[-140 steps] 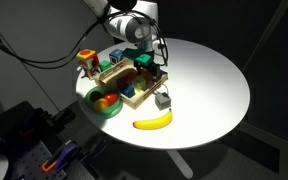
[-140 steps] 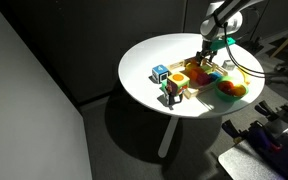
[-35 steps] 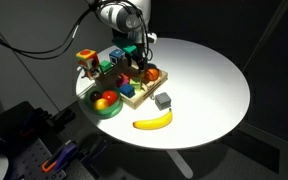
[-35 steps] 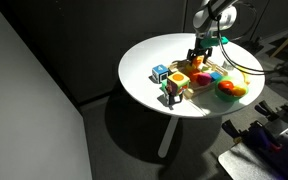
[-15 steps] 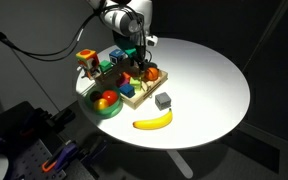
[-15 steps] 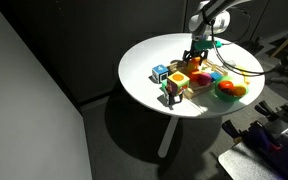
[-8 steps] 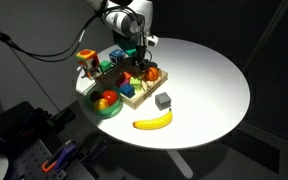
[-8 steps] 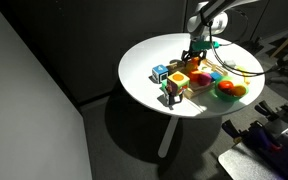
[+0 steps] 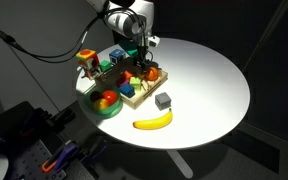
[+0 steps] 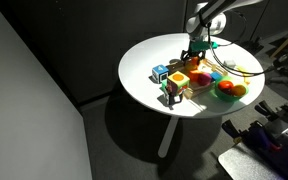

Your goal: Remove the lemon from the box and put it on the right side of the table.

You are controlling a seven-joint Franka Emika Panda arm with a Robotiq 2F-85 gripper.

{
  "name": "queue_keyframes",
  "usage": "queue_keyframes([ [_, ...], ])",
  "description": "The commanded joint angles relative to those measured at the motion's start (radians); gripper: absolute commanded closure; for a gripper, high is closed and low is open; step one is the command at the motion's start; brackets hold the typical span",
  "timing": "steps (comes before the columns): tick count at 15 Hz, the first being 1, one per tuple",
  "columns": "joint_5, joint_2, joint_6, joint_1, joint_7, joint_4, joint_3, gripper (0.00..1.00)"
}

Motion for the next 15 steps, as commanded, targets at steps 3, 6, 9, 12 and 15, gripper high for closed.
queue_keyframes([
  [3,-0.002,0.04,-0.036,0.014,0.035,0.067,-0.019,0.0],
  [6,-0.005,0.048,-0.035,0.016,0.039,0.075,-0.023,0.25],
  [9,-0.007,0.051,-0.032,0.021,0.041,0.076,-0.028,0.44],
  [12,-0.011,0.052,-0.031,0.028,0.041,0.079,-0.033,0.62],
  [15,-0.012,0.035,-0.03,0.031,0.033,0.057,-0.033,0.62],
])
